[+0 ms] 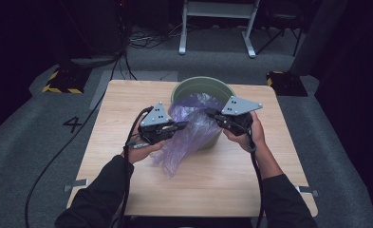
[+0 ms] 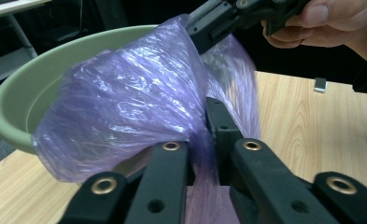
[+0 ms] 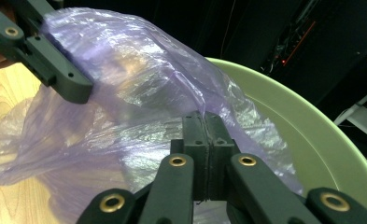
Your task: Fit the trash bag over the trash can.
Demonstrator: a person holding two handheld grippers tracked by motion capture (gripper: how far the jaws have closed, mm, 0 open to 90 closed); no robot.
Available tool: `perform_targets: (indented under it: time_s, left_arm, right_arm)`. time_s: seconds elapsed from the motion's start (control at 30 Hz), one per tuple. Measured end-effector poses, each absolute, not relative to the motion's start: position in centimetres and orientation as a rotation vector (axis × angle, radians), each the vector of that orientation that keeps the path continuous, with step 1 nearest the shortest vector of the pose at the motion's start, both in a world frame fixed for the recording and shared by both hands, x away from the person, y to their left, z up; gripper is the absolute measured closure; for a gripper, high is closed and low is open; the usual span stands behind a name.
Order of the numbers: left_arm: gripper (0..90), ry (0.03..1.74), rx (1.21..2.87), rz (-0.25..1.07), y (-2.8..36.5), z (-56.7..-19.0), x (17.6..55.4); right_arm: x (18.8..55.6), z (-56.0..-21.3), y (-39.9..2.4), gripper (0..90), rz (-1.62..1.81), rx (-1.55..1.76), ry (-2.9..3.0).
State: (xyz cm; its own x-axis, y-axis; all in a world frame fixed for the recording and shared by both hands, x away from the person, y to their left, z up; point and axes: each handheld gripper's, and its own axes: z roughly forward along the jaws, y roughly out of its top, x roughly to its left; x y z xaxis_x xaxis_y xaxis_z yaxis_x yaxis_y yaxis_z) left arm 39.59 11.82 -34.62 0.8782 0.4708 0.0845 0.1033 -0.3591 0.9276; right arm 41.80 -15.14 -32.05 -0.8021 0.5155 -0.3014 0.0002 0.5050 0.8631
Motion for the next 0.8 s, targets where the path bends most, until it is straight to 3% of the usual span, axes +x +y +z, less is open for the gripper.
perform_targets:
  time_s: [0.03,0.07,0.1,0.27,0.43,0.53,0.7,0.8]
  left_arm:
    - [80.9,0.439,1.913,0.411,11.9,-34.6,39.7]
    - [68.3,0.464,1.909,0.412,11.9,-34.5,39.9]
    - [62.4,0.464,1.909,0.412,11.9,-34.5,39.9]
    - [40.8,0.515,1.894,0.362,12.1,-34.6,40.5]
    - [34.7,0.508,1.943,0.298,11.9,-35.2,40.5]
    - [39.0,0.455,1.965,0.274,12.1,-35.5,40.0]
    - [64.2,0.382,2.024,0.318,11.7,-36.2,39.1]
    - [78.9,0.377,2.025,0.342,11.5,-36.4,38.9]
  right_arm:
    - [42.0,-31.9,-15.1,90.0,1.265,0.422,2.219]
    - [42.4,-31.6,-15.0,90.0,1.262,0.438,2.217]
    - [42.7,-31.5,-15.0,90.0,1.263,0.448,2.221]
    - [43.9,-31.1,-15.0,90.0,1.256,0.518,2.221]
    - [45.8,-31.4,-15.1,89.0,1.187,0.637,2.222]
    - [46.5,-31.7,-15.3,84.4,1.18,0.691,2.231]
    - [46.9,-32.3,-15.1,52.1,1.121,0.75,2.244]
    - [46.5,-32.2,-15.4,38.9,1.158,0.767,2.246]
